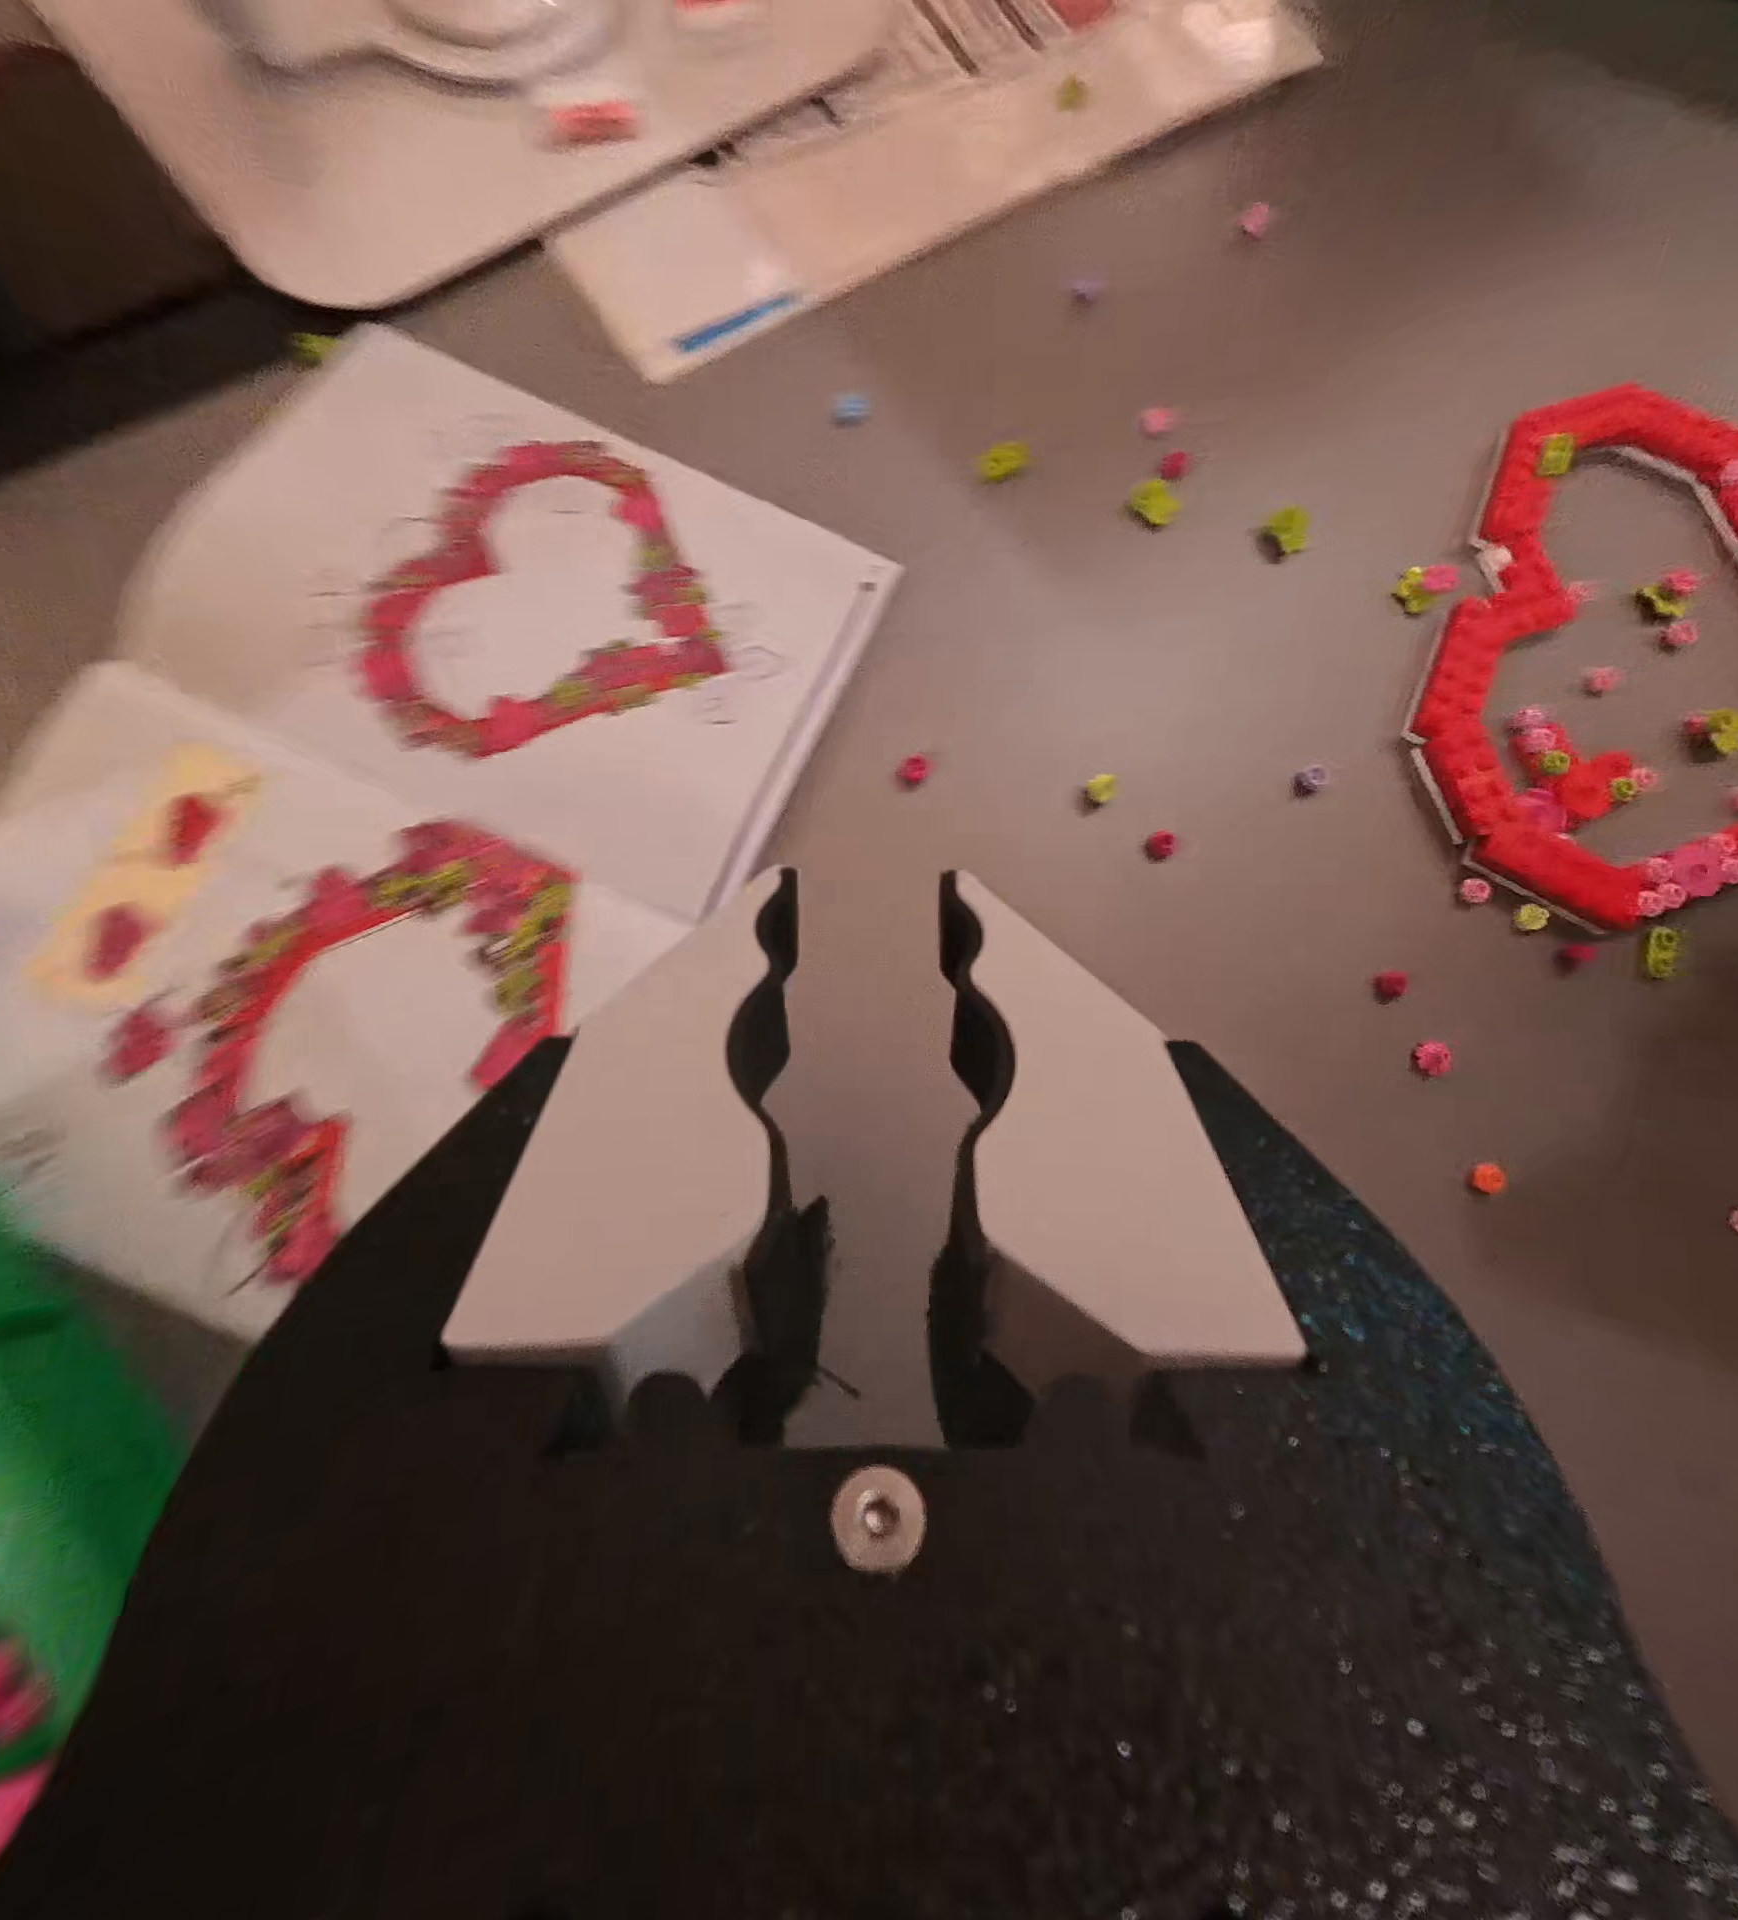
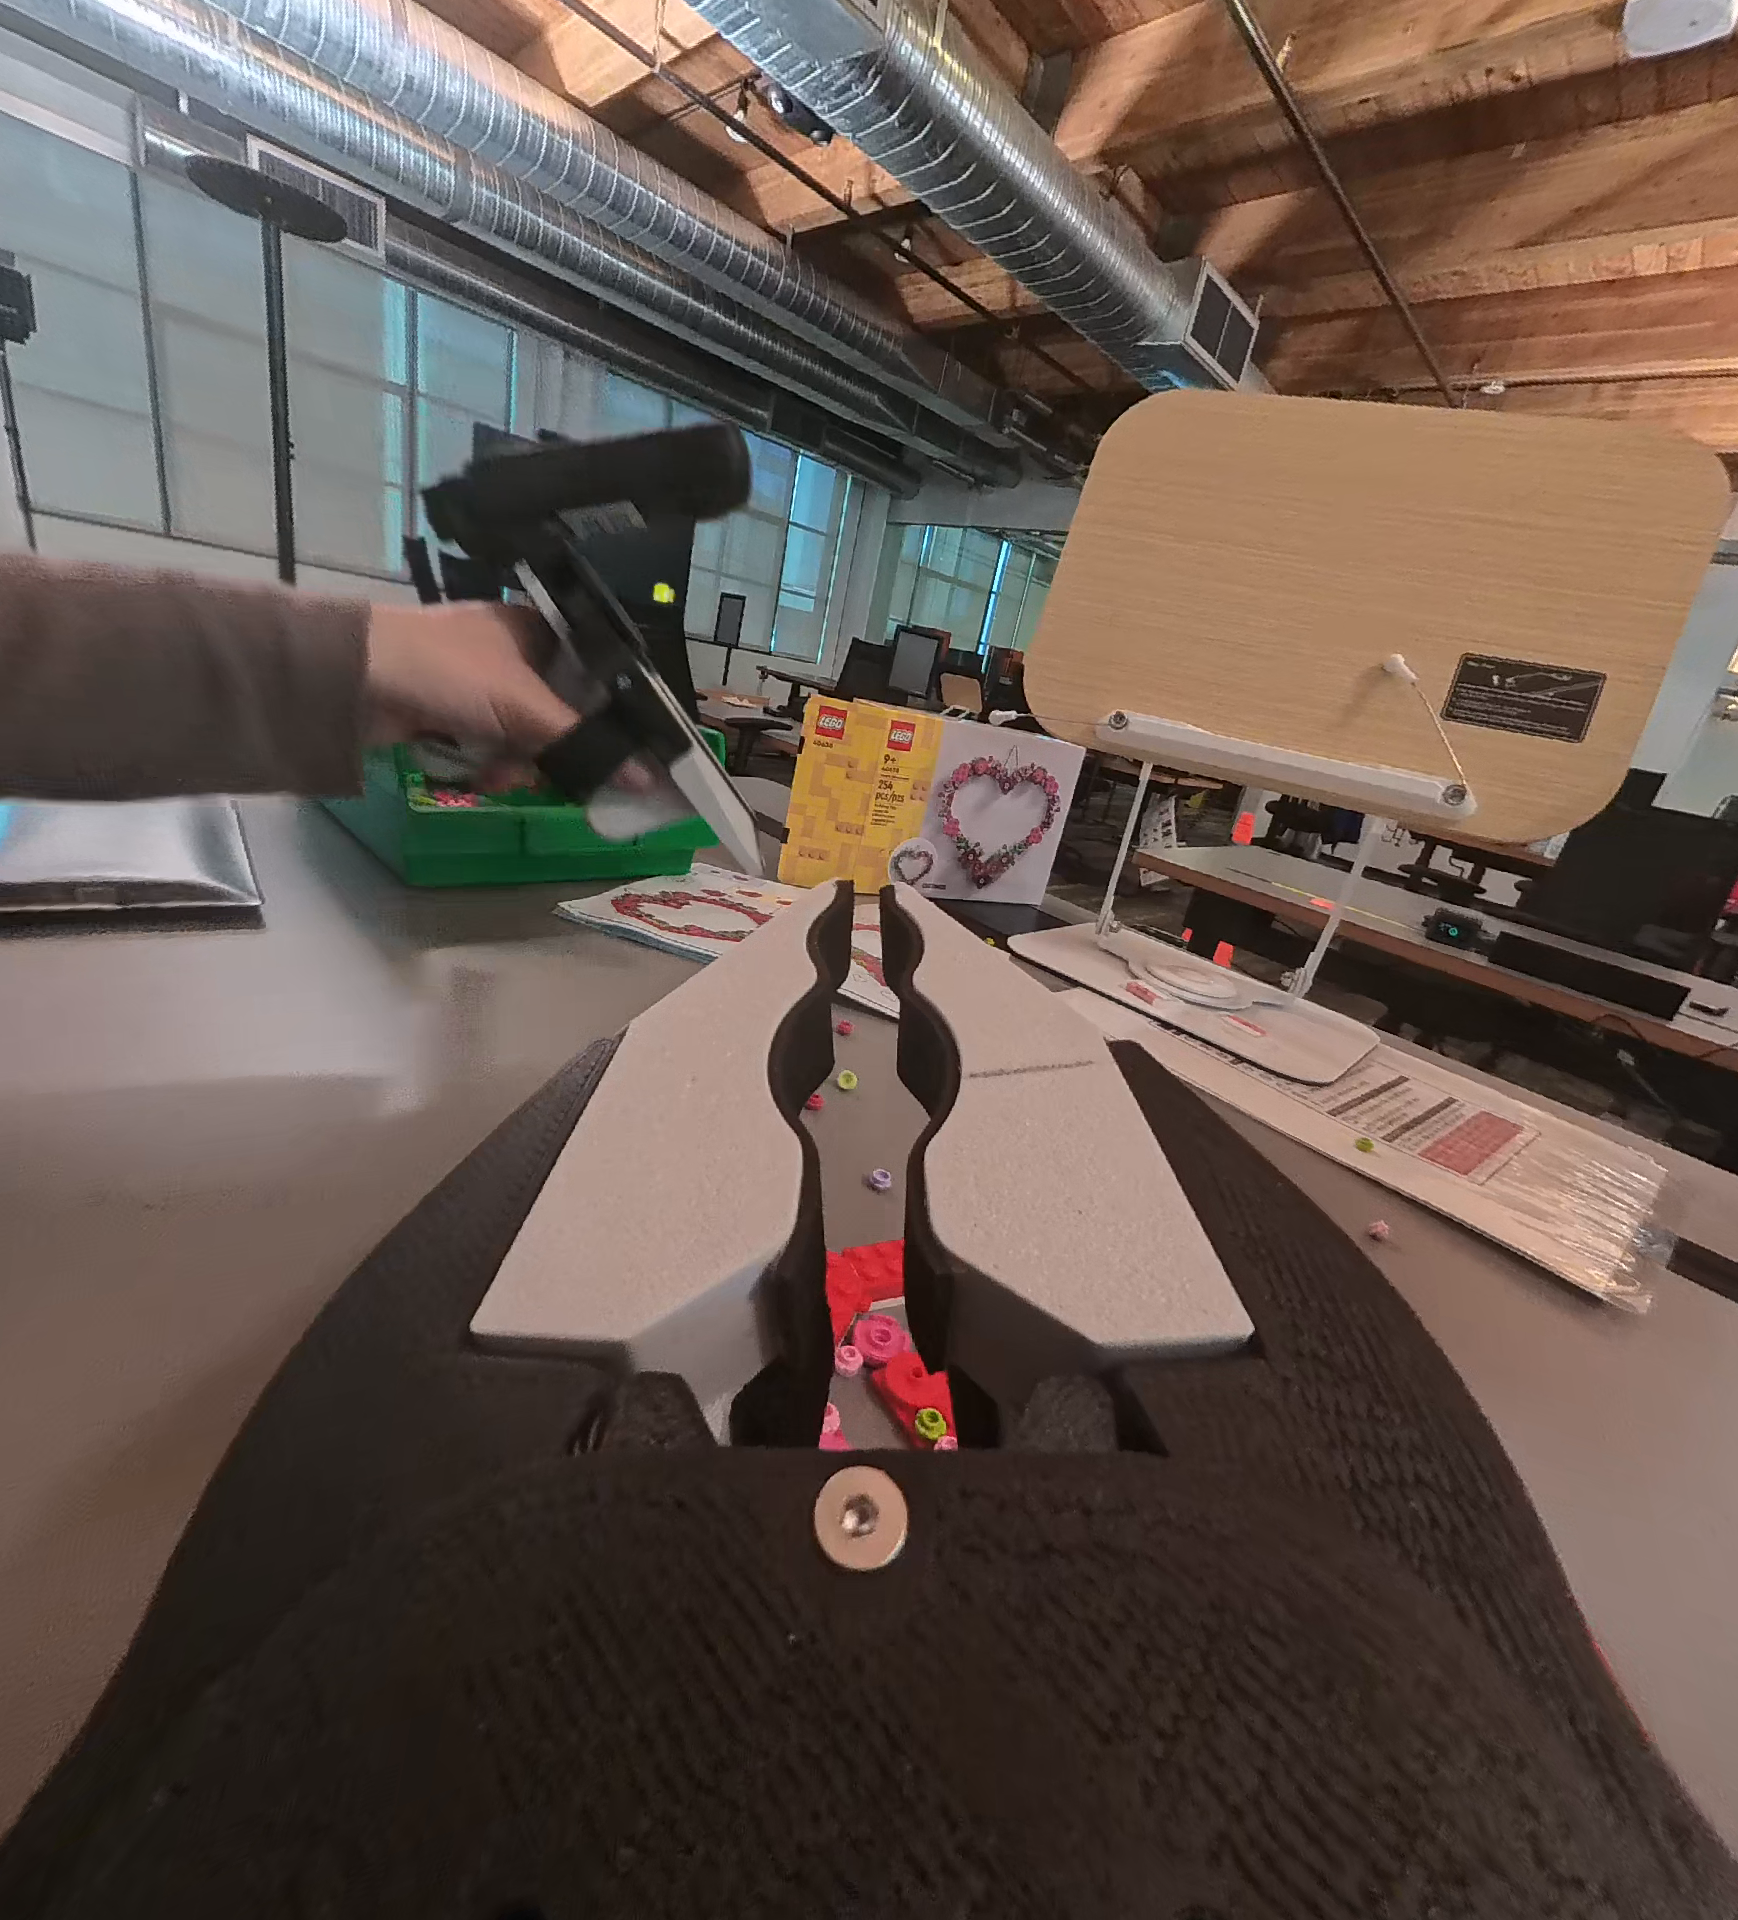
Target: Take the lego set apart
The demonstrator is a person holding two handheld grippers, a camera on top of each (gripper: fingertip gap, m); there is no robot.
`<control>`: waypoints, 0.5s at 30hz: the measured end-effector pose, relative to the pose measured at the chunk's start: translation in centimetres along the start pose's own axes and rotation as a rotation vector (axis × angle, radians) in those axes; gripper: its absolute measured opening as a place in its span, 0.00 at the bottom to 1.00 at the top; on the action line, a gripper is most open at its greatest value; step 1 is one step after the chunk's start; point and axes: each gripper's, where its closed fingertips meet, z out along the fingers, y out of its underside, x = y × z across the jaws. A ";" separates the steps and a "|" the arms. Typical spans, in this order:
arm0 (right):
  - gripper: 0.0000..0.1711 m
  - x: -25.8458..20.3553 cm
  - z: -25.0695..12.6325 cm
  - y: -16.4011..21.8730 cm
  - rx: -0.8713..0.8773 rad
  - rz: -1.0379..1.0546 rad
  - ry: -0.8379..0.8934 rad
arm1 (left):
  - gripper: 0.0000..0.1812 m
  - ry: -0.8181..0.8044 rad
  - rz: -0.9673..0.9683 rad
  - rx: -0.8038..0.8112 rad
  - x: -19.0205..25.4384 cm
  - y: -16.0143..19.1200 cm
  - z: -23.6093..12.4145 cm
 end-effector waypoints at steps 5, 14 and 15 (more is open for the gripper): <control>0.02 0.0 0.0 0.0 0.001 -0.003 0.002 | 0.13 -0.062 0.107 -0.051 0.4 1.3 5.2; 0.02 0.0 0.0 -0.1 0.005 0.008 -0.003 | 0.14 0.032 0.019 0.037 1.1 0.6 8.0; 0.02 0.0 0.0 0.0 0.004 0.008 -0.003 | 0.14 0.044 0.011 0.046 1.3 0.5 8.1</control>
